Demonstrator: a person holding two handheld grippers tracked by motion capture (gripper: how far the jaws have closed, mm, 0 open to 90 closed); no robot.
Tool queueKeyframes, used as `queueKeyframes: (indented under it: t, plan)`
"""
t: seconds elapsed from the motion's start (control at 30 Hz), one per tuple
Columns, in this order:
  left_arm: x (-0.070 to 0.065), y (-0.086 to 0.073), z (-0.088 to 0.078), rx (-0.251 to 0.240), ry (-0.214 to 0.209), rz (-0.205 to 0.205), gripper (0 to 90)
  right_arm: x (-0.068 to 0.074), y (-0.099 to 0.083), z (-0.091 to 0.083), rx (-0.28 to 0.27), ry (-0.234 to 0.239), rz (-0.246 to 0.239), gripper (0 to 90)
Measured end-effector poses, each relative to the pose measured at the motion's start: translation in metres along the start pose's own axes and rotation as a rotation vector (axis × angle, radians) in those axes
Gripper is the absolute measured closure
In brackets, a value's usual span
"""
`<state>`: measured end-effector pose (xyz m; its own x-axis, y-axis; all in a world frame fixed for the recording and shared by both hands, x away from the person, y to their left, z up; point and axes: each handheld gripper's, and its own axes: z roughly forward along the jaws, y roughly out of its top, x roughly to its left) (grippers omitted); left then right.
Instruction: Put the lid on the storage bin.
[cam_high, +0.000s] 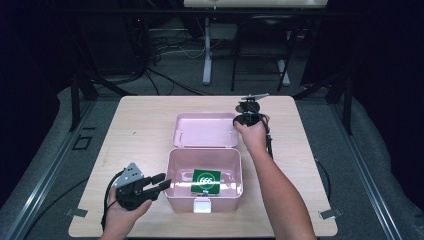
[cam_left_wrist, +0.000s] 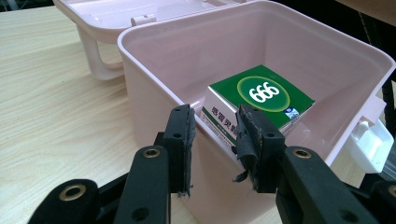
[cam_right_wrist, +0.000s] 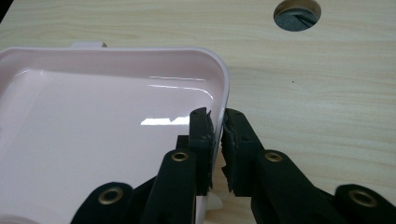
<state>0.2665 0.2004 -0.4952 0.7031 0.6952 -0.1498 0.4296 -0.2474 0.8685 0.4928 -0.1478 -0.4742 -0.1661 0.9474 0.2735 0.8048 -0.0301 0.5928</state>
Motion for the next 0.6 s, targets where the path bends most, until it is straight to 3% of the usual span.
queueKeyframes:
  t: [0.6]
  plan:
    - [0.000,0.000,0.001,0.003,0.006,-0.001,65.8,0.006,0.002,-0.031,-0.104,0.017,-0.032,84.6]
